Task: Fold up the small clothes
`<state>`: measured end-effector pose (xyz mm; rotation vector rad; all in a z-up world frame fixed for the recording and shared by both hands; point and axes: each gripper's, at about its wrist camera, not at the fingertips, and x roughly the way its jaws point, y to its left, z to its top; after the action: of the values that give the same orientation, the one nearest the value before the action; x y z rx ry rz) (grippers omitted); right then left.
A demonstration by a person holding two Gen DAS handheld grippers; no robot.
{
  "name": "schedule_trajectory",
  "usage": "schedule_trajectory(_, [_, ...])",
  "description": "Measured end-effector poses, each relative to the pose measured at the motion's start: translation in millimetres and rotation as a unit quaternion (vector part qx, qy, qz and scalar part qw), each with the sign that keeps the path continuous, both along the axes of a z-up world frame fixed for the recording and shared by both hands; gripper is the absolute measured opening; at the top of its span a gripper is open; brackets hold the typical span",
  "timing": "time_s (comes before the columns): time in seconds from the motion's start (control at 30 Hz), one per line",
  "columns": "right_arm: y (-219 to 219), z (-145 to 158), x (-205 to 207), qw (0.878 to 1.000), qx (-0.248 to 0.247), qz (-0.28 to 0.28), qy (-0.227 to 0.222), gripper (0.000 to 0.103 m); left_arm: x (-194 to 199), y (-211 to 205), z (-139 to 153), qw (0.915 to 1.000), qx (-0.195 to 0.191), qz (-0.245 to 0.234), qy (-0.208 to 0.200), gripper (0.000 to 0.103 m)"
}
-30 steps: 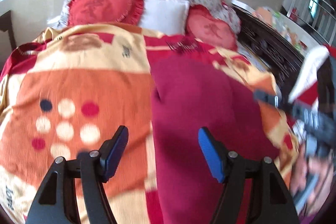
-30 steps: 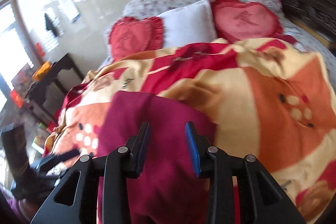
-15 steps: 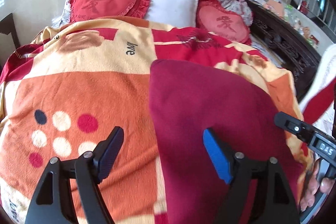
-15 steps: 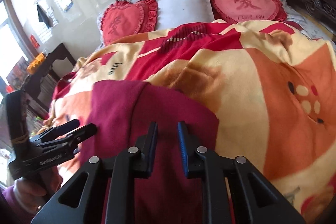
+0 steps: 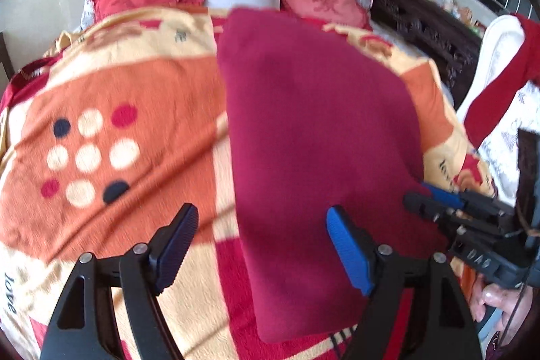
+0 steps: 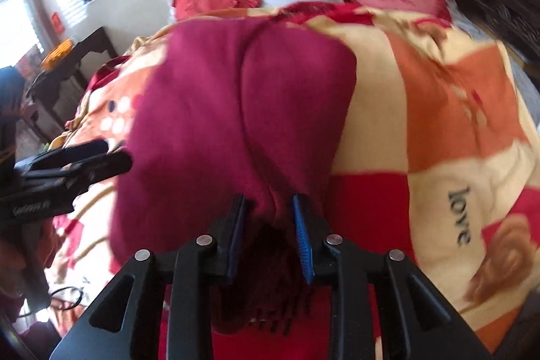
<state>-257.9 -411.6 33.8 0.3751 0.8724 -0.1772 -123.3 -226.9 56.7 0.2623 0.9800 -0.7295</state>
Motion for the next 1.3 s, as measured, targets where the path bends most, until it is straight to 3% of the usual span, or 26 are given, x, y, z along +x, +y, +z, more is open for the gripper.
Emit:
schedule_trajectory(0.13, [0, 12, -5, 1.000, -0.005, -0.001, 0.000, 0.009, -5, 2, 3, 1.0000, -0.008, 0.004, -0.002, 0.082])
schedule_trajectory(0.27, [7, 45, -21, 0.999, -0.003, -0.003, -0.039, 0.010, -8, 2, 7, 0.9999, -0.010, 0.003, -0.011, 0.082])
schedule_trajectory(0.4, [20, 54, -28, 0.998, 0.004, 0.011, -0.057, 0.010, -9, 0, 3, 1.0000, -0.007, 0.004, -0.006, 0.082])
schedule_trajectory(0.5, [27, 39, -27, 0.999, 0.002, 0.019, -0.038, 0.010, -9, -1, 2, 1.0000, -0.005, 0.004, -0.006, 0.082])
schedule_trajectory(0.6, [24, 5, -20, 1.000, -0.020, 0.003, 0.022, 0.010, -8, -2, -2, 1.0000, -0.001, 0.003, 0.000, 0.082])
schedule_trajectory(0.73, [6, -22, -24, 0.997, 0.064, -0.025, 0.018, 0.010, -9, -2, -5, 1.0000, 0.003, 0.001, -0.001, 0.082])
schedule_trajectory(0.77, [5, -20, -25, 0.997, 0.064, -0.025, 0.016, 0.010, -9, -2, -5, 1.0000, 0.004, 0.001, -0.002, 0.082])
schedule_trajectory(0.9, [7, -5, -33, 0.998, 0.050, -0.023, 0.008, 0.010, -8, 0, -2, 1.0000, -0.001, 0.003, -0.002, 0.082])
schedule_trajectory(1.17, [5, 43, -48, 0.997, 0.026, -0.057, -0.054, 0.013, -10, -1, -2, 1.0000, -0.002, 0.005, -0.001, 0.082])
schedule_trajectory(1.23, [4, 49, -45, 0.995, 0.024, -0.066, -0.065, 0.018, -10, -2, -3, 1.0000, -0.001, 0.004, -0.001, 0.082])
schedule_trajectory(1.3, [-2, 47, -36, 0.995, 0.027, -0.076, -0.062, 0.032, -10, -3, -3, 0.9999, -0.005, 0.005, 0.007, 0.082])
